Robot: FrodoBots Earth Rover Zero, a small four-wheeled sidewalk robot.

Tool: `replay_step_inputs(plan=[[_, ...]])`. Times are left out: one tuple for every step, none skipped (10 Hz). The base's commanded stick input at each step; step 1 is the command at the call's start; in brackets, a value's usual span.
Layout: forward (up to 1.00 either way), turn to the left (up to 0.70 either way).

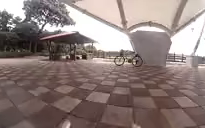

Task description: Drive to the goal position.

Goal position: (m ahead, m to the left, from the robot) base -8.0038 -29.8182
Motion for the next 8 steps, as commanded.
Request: replay_step_inputs(plan=[[0.7, -0.35], [0.7, -0.35], [0.7, -0.35], [0.7, -0.35], [0.7, -0.35], [0.7, -0.35], [0.7, -0.35], [0.7, -0.35]])
